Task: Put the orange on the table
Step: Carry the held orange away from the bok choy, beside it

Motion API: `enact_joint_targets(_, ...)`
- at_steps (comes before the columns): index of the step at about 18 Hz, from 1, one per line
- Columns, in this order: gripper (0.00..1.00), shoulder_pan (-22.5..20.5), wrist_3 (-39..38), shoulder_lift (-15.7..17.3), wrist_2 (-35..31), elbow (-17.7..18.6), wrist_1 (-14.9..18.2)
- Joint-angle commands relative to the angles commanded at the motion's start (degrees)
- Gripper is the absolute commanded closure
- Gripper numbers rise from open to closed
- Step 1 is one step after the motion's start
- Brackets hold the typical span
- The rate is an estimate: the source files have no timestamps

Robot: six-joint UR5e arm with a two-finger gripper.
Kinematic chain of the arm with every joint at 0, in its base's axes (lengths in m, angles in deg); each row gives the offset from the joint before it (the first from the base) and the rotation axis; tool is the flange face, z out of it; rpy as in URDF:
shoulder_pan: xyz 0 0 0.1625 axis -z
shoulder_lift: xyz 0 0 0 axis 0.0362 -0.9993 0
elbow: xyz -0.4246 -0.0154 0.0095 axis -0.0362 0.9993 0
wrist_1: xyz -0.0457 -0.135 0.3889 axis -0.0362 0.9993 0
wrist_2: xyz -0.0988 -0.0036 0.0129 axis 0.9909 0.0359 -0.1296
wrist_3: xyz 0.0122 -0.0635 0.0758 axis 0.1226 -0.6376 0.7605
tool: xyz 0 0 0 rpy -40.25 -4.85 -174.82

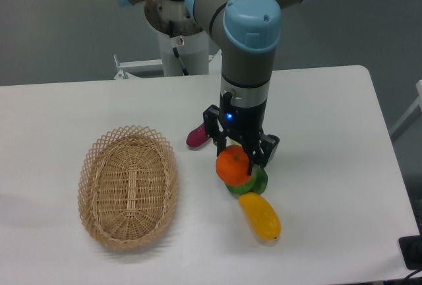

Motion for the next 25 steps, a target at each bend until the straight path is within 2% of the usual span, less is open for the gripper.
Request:
enact_joint_targets(7,0.33,0.0,0.3,0.0,0.0,0.1,0.0)
enact_joint_targets(15,0.33,-1.1,4.6,0.0,-0.4,0.5,0.3)
enact_joint_targets(21,0.33,-4.3,14.7,0.0,-0.8,2.4,0.1)
enact_joint_targets(25,0.33,-6.8,22.1,-4.4,-1.6,2.1,-1.6)
